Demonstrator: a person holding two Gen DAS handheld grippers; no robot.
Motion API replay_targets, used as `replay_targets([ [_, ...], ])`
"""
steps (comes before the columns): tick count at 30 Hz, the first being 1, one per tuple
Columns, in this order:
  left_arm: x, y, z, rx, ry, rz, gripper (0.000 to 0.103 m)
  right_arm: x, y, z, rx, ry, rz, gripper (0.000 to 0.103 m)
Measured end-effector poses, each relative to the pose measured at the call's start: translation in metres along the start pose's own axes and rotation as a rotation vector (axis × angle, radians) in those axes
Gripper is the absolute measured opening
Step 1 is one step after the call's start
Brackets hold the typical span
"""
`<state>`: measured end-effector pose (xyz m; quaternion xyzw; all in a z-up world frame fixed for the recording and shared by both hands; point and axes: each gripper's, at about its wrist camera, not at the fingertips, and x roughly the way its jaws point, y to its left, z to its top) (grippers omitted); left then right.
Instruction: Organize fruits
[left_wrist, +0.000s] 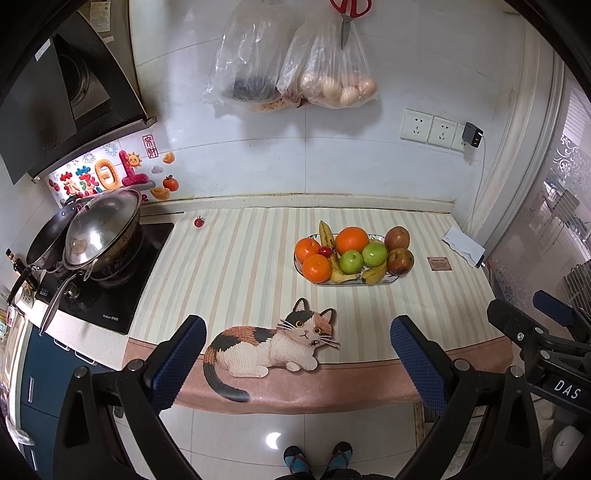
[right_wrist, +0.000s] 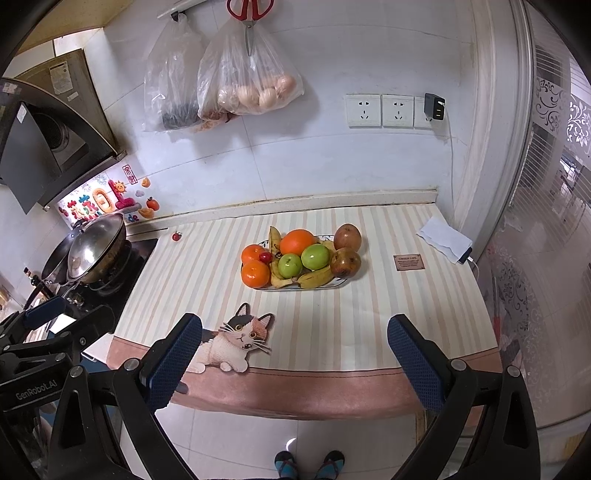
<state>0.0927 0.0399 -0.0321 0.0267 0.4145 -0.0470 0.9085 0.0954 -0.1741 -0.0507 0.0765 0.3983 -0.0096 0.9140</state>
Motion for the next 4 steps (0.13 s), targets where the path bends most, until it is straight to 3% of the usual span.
replay_targets([
  [4,-0.0005,-0.0007,0.0,-0.003,-0.004,0.001,0.102,-0.0001,-0.0004,-0.0003,0.001,-0.001,0.0,0.102],
])
